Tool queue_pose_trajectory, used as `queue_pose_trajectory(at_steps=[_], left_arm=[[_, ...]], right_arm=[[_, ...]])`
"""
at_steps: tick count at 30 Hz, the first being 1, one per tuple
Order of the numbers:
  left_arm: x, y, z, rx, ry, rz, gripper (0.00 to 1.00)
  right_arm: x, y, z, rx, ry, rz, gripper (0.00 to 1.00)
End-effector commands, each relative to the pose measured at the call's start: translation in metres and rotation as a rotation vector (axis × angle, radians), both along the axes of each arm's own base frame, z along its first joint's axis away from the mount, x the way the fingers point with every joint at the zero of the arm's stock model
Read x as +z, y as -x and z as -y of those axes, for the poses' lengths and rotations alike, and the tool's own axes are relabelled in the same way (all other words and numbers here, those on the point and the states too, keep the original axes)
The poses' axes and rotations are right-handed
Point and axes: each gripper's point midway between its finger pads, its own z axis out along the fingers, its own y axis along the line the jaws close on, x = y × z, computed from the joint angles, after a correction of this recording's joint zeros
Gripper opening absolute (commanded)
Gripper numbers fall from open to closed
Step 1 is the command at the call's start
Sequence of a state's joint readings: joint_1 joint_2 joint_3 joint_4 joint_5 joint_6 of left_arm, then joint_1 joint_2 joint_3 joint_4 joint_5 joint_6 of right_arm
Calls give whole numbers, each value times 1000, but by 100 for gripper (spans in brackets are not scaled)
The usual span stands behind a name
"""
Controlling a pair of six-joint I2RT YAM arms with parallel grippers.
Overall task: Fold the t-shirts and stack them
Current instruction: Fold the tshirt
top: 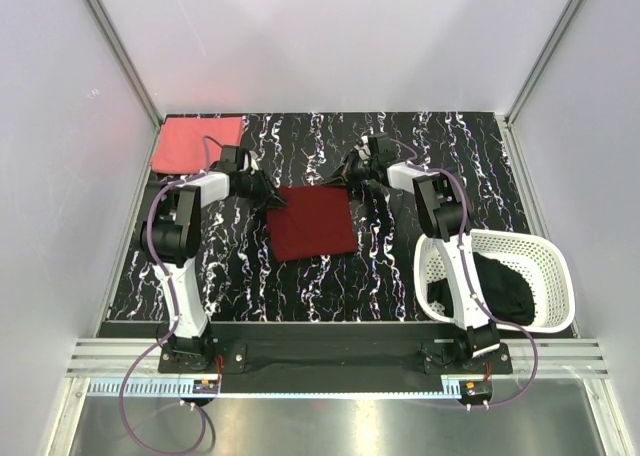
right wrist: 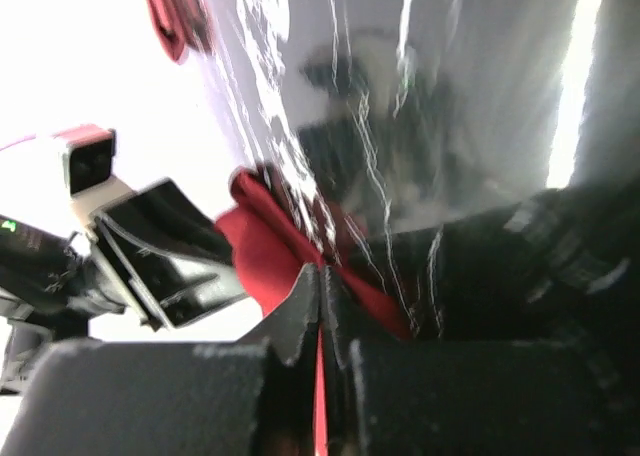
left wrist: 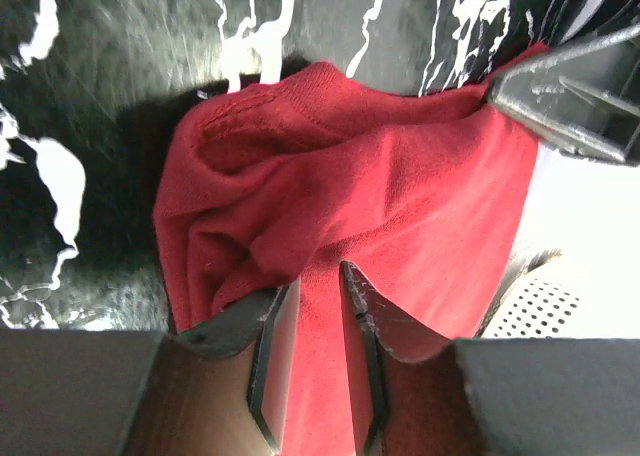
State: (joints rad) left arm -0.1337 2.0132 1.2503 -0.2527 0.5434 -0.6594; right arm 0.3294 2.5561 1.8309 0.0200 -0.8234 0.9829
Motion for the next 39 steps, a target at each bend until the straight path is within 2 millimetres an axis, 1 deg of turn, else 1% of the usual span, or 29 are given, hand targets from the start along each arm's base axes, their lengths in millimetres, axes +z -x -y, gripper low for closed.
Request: queue_pose_trajectory(at_steps=[1, 2, 5, 6, 8, 9, 10, 12, 13, 14, 15, 16, 17, 18, 19, 20, 22, 24, 26, 28, 29, 30, 33, 34, 35, 36, 37, 38, 39], left_arm=[[0, -10, -8, -4, -29, 52, 30], [3, -7, -8, -6, -33, 50, 30], [9, -1, -9, -20, -36, 52, 30], [19, -1, -9, -20, -34, 69, 30], [33, -3, -8, -25, -29, 96, 30], [43, -4, -8, -28, -26, 115, 30], [55, -10, -7, -33, -20, 143, 31], [66, -14, -5, -29, -8, 169, 32], [72, -18, -3, -24, 5, 184, 33], [77, -25, -1, -20, 17, 213, 36], [78, -29, -1, -7, 29, 212, 37], [69, -31, 0, -1, 33, 189, 37], [63, -35, -2, 10, 38, 175, 37], [61, -40, -1, 16, 49, 172, 37], [56, -41, -2, 33, 70, 149, 37], [44, -44, -2, 41, 74, 140, 37], [32, -47, -8, 56, 53, 124, 37], [18, -48, -12, 51, 41, 98, 37], [6, -46, -15, 48, 24, 73, 37], [-1, -46, -19, 39, -8, 75, 37], [-4, -43, -21, 35, -24, 59, 37], [-5, -42, -25, 28, -43, 62, 37], [1, -38, -33, 23, -97, 58, 37], [17, -38, -34, 0, -128, 106, 38], [23, -29, -32, -18, -138, 94, 40], [34, -23, -25, -43, -139, 113, 41], [58, -16, -18, -70, -122, 162, 42], [61, -1, -14, -87, -114, 152, 43], [68, 11, -4, -103, -98, 152, 43]], right_arm=[[25, -39, 9, -86, -75, 69, 0], [31, -46, 12, -92, -80, 86, 0], [41, -50, 17, -90, -79, 101, 0], [53, -54, 19, -85, -79, 128, 0], [68, -56, 22, -65, -52, 165, 0], [78, -55, 24, -58, -30, 174, 0], [78, -49, 27, -49, 5, 138, 0], [98, -48, 30, -26, 42, 204, 0], [103, -46, 32, -20, 52, 208, 0], [99, -38, 33, -6, 65, 189, 0], [110, -33, 33, 1, 57, 199, 0], [109, -29, 34, 3, 59, 192, 0], [96, -20, 37, 1, 66, 159, 0], [101, -15, 36, 5, 58, 167, 0], [97, -11, 37, 3, 62, 159, 0], [85, -3, 37, 2, 63, 128, 0], [83, 1, 32, 11, 31, 139, 0], [63, 11, 28, 5, 7, 60, 0], [49, 8, 25, -21, -44, 12, 0], [44, 1, 24, -54, -70, 15, 0], [35, -1, 23, -71, -68, -10, 0], [32, -5, 24, -81, -61, -11, 0], [26, -13, 30, -103, -42, -15, 0], [28, -15, 34, -109, -37, -14, 0], [28, -14, 36, -98, -26, -7, 0], [34, -14, 36, -87, -18, 14, 0], [31, -6, 38, -70, 13, -21, 0], [43, -6, 38, -36, 28, 42, 0], [48, -2, 38, -13, 38, 56, 0]])
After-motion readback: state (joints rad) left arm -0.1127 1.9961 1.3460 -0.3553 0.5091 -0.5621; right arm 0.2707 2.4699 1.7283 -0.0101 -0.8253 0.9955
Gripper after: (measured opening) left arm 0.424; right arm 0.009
